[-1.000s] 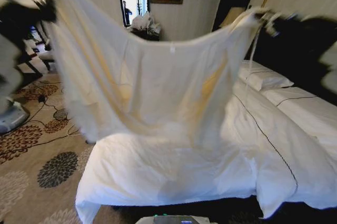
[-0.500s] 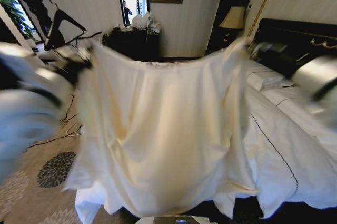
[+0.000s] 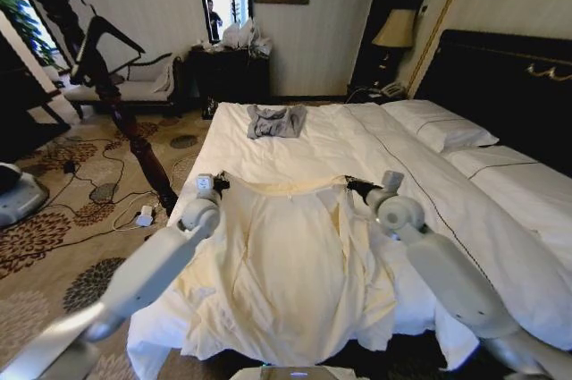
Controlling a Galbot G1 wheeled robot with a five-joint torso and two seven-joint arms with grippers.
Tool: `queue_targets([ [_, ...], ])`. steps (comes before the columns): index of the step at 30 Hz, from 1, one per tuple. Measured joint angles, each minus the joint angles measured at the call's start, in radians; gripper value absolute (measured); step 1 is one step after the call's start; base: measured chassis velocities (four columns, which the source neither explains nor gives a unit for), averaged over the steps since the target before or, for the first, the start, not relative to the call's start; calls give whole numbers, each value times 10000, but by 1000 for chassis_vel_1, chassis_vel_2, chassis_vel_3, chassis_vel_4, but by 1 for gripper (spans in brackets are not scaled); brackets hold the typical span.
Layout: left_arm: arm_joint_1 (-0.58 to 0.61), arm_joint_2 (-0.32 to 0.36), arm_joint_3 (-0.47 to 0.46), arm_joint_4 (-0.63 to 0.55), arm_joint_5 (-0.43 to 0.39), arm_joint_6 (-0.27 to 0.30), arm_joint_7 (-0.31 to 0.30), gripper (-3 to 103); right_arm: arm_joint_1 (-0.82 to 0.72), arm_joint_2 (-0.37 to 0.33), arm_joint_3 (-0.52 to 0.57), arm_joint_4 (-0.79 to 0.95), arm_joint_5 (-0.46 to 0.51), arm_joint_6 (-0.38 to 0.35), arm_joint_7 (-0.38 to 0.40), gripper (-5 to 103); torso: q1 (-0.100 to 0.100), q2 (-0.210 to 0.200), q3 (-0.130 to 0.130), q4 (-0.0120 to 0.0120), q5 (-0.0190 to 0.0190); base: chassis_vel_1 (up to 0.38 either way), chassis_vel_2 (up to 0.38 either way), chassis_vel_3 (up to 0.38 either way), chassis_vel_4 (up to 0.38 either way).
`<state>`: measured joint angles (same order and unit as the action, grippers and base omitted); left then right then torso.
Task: Pick up the clothes from the bed and hang them on the clothes hanger.
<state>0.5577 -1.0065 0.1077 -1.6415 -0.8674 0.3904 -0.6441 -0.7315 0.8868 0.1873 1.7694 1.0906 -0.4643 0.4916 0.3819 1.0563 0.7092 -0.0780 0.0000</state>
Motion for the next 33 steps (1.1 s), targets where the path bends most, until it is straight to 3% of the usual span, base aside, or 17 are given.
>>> queue_targets([
  [8, -518, -251, -9, 826, 459, -59, 302, 0, 728, 343, -486, -914, -497, 362, -136, 0, -3, 2, -1, 3, -2, 0, 0, 0, 0],
  [15, -1865, -807, 190, 2989, 1462, -310, 998, 0, 2261, 1256, -1600, -2928, -981, 741, -294, 0, -1, 1, 0, 3, 0, 0, 0, 0, 0],
  [17, -2662, -1386, 379, 4621, 1716, -423, 1272, 0, 3111, 2283, -2134, -4519, -1567, 1131, -619, 0, 2, 1, 1, 4, -1, 0, 0, 0, 0],
  [22, -3155, -2066, 401, 5978, 2130, -699, 1587, 0, 3872, 3527, -2171, -6550, -2287, 1648, -1019, 0, 3, 1, 2, 7, 0, 0, 0, 0, 0],
  [27, -3132, -2218, 486, 6067, 2204, -767, 1651, 0, 4298, 3873, -2230, -7345, -2536, 1892, -1203, 0, 2, 1, 1, -2, 1, 0, 0, 0, 0],
  [33, -2999, -2164, 558, 6042, 2276, -773, 1699, 0, 5126, 4293, -2273, -8469, -2785, 2176, -1375, 0, 1, 3, -1, 8, -2, 0, 0, 0, 0],
])
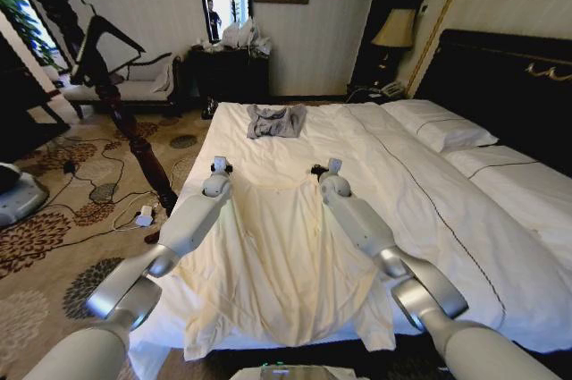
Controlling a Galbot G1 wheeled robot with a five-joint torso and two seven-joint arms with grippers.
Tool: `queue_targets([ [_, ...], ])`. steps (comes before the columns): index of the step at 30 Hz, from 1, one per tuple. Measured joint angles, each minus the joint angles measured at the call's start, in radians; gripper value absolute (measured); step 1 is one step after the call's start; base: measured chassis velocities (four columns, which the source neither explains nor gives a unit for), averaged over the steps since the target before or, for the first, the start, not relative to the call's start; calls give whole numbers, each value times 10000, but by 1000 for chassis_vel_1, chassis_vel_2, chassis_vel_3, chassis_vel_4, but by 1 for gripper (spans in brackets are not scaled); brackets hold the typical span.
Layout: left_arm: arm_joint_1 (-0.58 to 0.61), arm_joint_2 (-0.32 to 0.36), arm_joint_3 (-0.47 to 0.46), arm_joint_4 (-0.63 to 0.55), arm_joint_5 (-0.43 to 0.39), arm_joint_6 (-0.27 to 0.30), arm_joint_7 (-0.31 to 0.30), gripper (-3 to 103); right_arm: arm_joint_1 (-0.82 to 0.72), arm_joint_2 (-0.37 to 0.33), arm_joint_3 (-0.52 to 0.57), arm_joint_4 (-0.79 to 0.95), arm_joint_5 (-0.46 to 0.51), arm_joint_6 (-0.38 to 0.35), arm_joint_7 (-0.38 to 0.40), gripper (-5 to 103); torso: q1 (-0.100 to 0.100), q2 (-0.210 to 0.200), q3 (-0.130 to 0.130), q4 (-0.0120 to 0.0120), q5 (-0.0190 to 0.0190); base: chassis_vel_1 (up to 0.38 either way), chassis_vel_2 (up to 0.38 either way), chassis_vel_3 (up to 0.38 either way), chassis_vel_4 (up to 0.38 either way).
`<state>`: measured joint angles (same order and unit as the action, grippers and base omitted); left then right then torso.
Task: Pick up the clothes from the bed and hang them on the clothes hanger.
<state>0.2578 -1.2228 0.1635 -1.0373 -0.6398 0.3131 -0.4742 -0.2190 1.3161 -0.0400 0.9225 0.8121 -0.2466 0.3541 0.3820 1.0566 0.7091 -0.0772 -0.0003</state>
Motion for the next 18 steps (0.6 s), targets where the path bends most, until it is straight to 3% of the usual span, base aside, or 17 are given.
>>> queue_targets([
  [11, 113, 20, -46, 44, -12, 86, -120, 0, -666, -344, -134, 259, -125, 17, -85, -3, -1, 0, 0, -7, 5, 0, 0, 0, 0],
  [13, 249, 89, -63, -183, -194, 564, -313, -2, -1051, -679, -200, 671, -53, -79, -243, 7, 0, 0, 0, -6, 0, 0, 0, 0, 0],
  [14, 308, 181, -52, -333, -280, 738, -369, 3, -1249, -877, -242, 905, -35, -116, -334, 12, 0, 0, 0, -6, 4, 0, 0, 0, 0],
  [15, 308, 181, -52, -333, -280, 738, -369, 3, -1249, -877, -242, 905, -35, -116, -334, 12, 0, 0, 0, -6, 4, 0, 0, 0, 0],
  [18, 606, 712, 45, -1010, -611, 862, -363, 19, -1887, -1702, -292, 1811, 116, -130, -523, 27, -2, 1, -1, -9, 1, 0, 0, 0, 0],
])
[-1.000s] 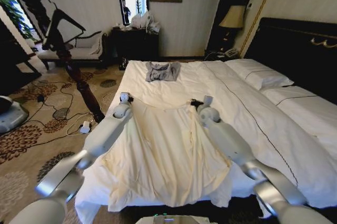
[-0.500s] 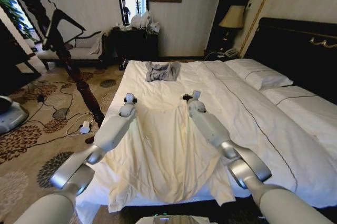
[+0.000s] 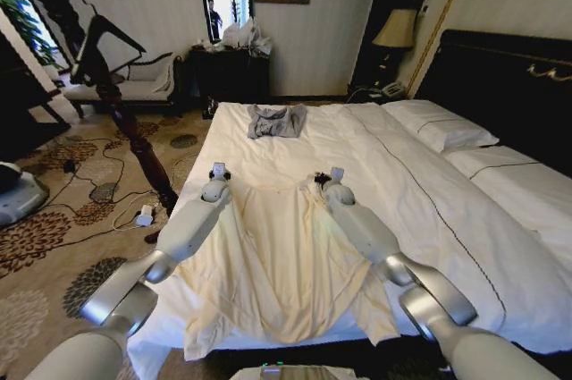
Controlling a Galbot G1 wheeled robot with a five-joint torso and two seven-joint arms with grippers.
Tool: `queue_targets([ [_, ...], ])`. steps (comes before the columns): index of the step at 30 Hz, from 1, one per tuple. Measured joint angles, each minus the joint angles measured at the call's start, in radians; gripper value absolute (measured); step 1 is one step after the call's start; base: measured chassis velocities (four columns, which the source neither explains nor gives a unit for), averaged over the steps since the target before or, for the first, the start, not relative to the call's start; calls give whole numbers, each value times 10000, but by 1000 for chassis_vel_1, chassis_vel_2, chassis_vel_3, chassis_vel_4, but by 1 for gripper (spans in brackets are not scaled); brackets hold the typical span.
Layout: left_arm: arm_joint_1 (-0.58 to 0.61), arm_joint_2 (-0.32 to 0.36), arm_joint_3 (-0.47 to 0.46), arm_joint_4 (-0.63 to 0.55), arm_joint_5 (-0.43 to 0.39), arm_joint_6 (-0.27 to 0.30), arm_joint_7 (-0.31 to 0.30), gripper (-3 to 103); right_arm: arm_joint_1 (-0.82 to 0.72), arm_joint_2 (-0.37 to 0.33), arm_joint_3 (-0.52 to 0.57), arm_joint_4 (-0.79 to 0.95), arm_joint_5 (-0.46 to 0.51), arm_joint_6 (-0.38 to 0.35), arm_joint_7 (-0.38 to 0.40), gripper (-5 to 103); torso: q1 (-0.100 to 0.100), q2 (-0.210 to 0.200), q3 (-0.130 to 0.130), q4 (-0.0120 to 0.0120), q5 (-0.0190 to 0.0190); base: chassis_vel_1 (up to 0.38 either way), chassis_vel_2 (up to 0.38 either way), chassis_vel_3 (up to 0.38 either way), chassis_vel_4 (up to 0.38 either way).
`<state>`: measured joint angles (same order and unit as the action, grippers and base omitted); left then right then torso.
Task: Pick up the clothes from the bed and hang them on the clothes hanger.
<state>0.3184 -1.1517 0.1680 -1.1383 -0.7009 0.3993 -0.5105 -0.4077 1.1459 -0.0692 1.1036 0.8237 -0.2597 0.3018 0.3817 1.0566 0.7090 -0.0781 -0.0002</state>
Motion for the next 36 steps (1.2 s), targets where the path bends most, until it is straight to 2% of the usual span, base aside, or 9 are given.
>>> queue_targets([
  [2, 86, 139, 13, -206, -133, 3, 10, 24, -134, -181, 23, 184, 85, 9, -27, 27, -1, 0, 0, 0, 4, 0, 0, 0, 0],
  [6, 360, 487, 15, -644, -361, 11, 24, 36, -410, -703, 82, 690, 352, 89, -174, 44, 0, 0, 0, 6, 0, 0, 0, 0, 0],
  [10, 665, 903, 24, -1212, -460, -88, 72, 57, -662, -1249, -44, 1363, 724, 174, -516, 61, 0, 0, 0, 2, 2, 0, 0, 0, 0],
  [14, 849, 1105, 25, -1626, -568, -150, 86, 62, -764, -1330, -83, 1689, 883, 182, -560, 71, 0, 1, 0, 3, 2, 0, 0, 0, 0],
  [18, 1426, 1532, -202, -2634, -627, -579, 262, 84, -1063, -1411, 42, 2413, 1096, 212, -393, 93, 1, 0, 0, 6, 2, 0, 0, 0, 0],
  [24, 2807, 2150, -1120, -3890, -505, -1541, 425, 100, -1911, -1897, 805, 3595, 1091, 510, -307, 100, 0, 0, 0, 2, 3, 0, 0, 0, 0],
  [28, 3732, 2578, -1719, -4604, -241, -1974, 615, 100, -2703, -2264, 1481, 4545, 1068, 637, -306, 100, 0, 1, 0, 4, -3, 0, 0, 0, 0],
  [31, 5642, 3214, -2887, -6036, 238, -2421, 804, 100, -4698, -2885, 2742, 6272, 464, 796, -362, 100, -2, 1, 0, -1, -1, 0, 0, 0, 0],
  [36, 7528, 3401, -4218, -7462, 769, -3184, 1141, 100, -6569, -3281, 3924, 7862, -468, 947, -419, 100, -4, 2, -2, 3, 1, 0, 0, 0, 0],
])
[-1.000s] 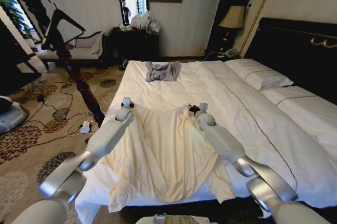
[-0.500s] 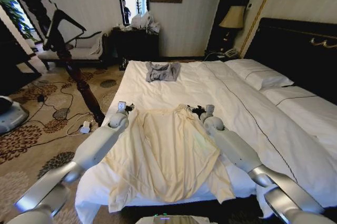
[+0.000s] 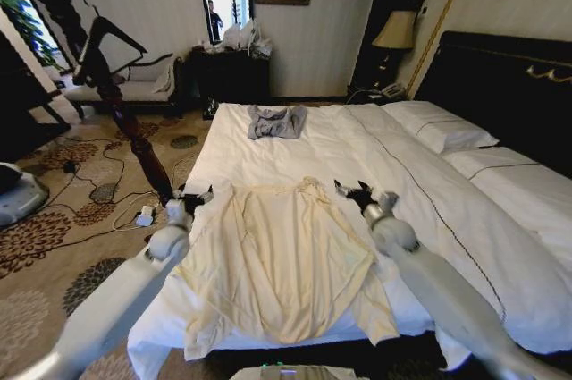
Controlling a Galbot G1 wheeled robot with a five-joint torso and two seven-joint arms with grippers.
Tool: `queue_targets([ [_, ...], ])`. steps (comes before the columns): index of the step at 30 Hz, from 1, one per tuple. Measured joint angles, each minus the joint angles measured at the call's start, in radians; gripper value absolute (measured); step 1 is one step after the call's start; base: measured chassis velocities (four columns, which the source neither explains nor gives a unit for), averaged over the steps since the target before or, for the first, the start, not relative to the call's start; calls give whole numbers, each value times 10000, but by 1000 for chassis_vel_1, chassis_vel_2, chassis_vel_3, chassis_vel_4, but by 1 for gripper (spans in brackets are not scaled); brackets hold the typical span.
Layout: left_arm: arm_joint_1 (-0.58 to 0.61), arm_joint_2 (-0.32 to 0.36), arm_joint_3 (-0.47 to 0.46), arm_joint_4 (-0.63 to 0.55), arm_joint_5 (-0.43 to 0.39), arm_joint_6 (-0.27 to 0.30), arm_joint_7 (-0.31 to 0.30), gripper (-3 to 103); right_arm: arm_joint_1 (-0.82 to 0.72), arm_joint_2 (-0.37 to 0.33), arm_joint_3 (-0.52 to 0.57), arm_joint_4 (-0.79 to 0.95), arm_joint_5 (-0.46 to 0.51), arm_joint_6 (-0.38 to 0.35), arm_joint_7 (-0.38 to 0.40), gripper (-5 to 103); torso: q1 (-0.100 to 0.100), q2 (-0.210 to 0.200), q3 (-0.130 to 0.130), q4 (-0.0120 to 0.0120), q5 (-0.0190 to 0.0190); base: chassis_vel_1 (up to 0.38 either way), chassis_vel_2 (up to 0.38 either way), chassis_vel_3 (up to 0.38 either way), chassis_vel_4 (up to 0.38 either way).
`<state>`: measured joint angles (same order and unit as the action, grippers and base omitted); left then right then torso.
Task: Pick up the clothes from the bed and hang them on the clothes hanger.
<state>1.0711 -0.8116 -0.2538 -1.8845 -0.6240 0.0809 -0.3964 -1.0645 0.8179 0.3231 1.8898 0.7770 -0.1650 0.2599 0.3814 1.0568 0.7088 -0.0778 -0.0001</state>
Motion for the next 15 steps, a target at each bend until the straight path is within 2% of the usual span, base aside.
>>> queue_targets([
  [1, 0, 0, 0, 0, 0, 0, 0, 100, 0, 0, 0, 0, 0, 0, 0, 100, 0, 0, 0, 0, 0, 0, 0, 0, 0],
  [4, 1408, -240, -1046, -659, 637, -977, 304, 100, -1486, 14, 1095, 1126, -689, 62, -126, 100, 4, 0, 2, 2, -4, 0, 0, 0, 0],
  [6, 1711, -293, -1239, -793, 745, -1098, 358, 100, -1812, 27, 1302, 1336, -792, 83, -168, 100, 5, -1, 1, 0, -3, 0, 0, 0, 0],
  [8, 3236, -564, -2169, -1506, 956, -1399, 537, 100, -3152, 104, 2239, 2120, -1592, 316, -480, 100, 4, 0, 2, 0, 1, 0, 0, 0, 0],
  [10, 3999, -782, -2698, -2002, 1009, -1463, 596, 100, -3830, 223, 2745, 2533, -2058, 472, -662, 100, 2, 1, 1, 3, -1, 0, 0, 0, 0],
  [11, 3999, -782, -2698, -2002, 1009, -1463, 596, 100, -3830, 223, 2745, 2533, -2058, 472, -662, 100, 2, 1, 1, 3, -1, 0, 0, 0, 0],
  [15, 5717, -1640, -3953, -3217, 1434, -1654, 785, 100, -5173, 867, 3380, 3378, -2824, 764, -950, 100, 3, 0, 1, -1, 1, 0, 0, 0, 0],
])
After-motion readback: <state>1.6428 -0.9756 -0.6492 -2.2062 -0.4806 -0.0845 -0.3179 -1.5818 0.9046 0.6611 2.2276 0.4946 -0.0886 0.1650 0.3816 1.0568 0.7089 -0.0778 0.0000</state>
